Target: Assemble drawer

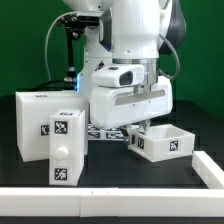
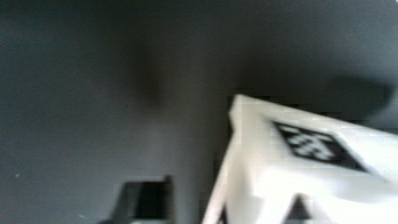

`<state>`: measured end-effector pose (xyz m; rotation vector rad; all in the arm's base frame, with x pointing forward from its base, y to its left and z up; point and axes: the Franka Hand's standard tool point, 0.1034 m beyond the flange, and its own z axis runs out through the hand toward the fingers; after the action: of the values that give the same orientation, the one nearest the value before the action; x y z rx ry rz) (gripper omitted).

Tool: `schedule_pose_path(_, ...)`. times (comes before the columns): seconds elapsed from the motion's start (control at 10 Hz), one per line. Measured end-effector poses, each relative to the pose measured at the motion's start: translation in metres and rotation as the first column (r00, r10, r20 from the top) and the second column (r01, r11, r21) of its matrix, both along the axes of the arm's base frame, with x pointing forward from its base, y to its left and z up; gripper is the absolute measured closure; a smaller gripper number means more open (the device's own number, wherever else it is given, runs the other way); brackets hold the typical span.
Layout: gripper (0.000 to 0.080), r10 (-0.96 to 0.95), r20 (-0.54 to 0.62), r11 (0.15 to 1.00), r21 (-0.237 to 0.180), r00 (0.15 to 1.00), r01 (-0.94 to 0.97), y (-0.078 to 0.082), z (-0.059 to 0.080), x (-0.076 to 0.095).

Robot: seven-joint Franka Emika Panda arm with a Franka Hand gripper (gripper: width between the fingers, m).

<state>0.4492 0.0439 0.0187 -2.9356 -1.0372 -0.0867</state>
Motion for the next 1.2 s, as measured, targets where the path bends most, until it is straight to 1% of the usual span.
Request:
schedule_pose_path(0.1,0.0762,0.0,0.0,1.0,0.0,1.0,0.0,0.0,0.0,0.0)
schedule_pose_path(0.2,0.0762,0.002,0.002,1.0,0.0,1.0,-0.002,0.001,0.001,0.0)
schedule_pose_path(0.3,0.0762,0.011,0.007,1.0,0.001,1.0,-0.011,0.005,0.006,-0.002)
schedule_pose_path(0.4,0.0762,0.019,0.008,1.0,0.0,1.0,-0.019,0.008,0.013,-0.01)
schedule_pose_path(0.5,0.0762,0.024,0.005,1.0,-0.003,1.0,-0.024,0.008,0.018,-0.023)
schedule_pose_path(0.6,0.0762,0.027,0.001,1.0,-0.004,1.0,-0.027,0.008,0.018,-0.034)
schedule_pose_path(0.7,0.0762,0.031,0.009,1.0,-0.003,0.999,-0.031,0.007,0.015,-0.042)
schedule_pose_path(0.8,0.0762,0.03,0.003,1.0,-0.001,1.0,-0.03,0.005,0.009,-0.047)
schedule_pose_path(0.9,0.0761,0.034,-0.001,0.999,0.002,0.999,-0.034,0.008,0.003,-0.047)
schedule_pose_path(1.0,0.0761,0.038,-0.001,0.999,0.003,0.999,-0.038,0.01,0.001,-0.046)
schedule_pose_path(1.2,0.0761,0.037,-0.003,0.999,0.003,0.999,-0.037,0.009,0.001,-0.047)
